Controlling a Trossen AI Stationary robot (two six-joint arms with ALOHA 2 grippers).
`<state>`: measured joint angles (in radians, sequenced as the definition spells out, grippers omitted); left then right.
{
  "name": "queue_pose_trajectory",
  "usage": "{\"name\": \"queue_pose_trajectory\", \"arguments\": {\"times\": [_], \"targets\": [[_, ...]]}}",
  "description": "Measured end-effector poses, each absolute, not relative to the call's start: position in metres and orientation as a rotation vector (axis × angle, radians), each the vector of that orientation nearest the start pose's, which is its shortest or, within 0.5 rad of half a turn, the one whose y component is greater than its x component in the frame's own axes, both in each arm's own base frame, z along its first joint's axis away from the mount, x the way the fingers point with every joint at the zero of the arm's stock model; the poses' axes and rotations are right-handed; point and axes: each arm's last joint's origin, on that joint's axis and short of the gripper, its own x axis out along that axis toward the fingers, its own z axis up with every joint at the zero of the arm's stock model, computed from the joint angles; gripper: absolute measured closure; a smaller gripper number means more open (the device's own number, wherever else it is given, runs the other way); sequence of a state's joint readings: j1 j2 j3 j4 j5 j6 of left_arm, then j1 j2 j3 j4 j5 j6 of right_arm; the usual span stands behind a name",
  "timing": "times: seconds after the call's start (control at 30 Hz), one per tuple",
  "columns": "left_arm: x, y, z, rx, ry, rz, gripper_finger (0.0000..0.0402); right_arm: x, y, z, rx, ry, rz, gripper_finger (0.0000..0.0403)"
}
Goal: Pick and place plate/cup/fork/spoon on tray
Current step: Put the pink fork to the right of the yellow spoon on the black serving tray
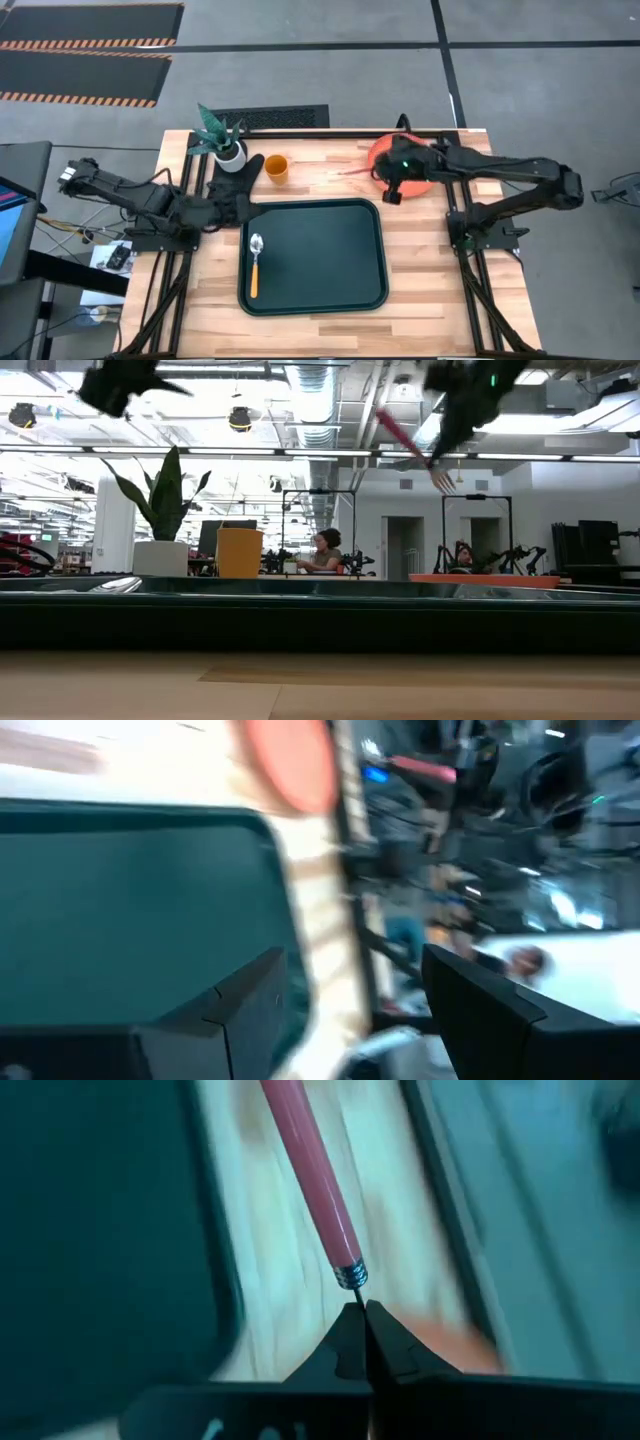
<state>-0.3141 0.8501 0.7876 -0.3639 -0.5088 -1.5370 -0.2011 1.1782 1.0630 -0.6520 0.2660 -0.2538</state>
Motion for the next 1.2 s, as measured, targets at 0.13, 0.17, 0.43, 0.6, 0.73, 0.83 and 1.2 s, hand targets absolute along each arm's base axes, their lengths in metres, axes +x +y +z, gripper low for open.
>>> {"name": "queue_pose_trajectory", "arguments": {"times": [0.13, 0.17, 0.43, 0.6, 0.73, 0.83, 1.2], "targets": [[0.184, -0.029, 0.323, -1.396, 0.089, 0.289, 0.0182, 0.245, -0.020, 0.346, -0.514, 0.634, -0.228, 0.0402], [0.186, -0.025, 0.326, -1.413, 0.076, 0.263, 0.0182, 0.249, -0.012, 0.354, -0.590, 0.593, -0.196, 0.0402], [0.190, 0.014, 0.334, -1.502, 0.082, 0.123, 0.0182, 0.263, 0.028, 0.403, -0.908, 0.237, -0.121, 0.0402], [0.188, 0.034, 0.342, -1.490, -0.019, 0.086, 0.0182, 0.267, 0.032, 0.420, -0.890, 0.119, -0.133, 0.0403], [0.191, 0.044, 0.343, -1.474, -0.063, 0.088, 0.0182, 0.280, 0.034, 0.414, -0.843, 0.116, -0.084, 0.0403], [0.203, 0.048, 0.342, -1.474, -0.067, 0.046, 0.0182, 0.294, 0.037, 0.408, -0.835, 0.114, -0.053, 0.0403], [0.249, 0.056, 0.326, -1.499, -0.053, -0.108, 0.0182, 0.340, 0.039, 0.384, -0.850, 0.203, -0.021, 0.0403]]}}
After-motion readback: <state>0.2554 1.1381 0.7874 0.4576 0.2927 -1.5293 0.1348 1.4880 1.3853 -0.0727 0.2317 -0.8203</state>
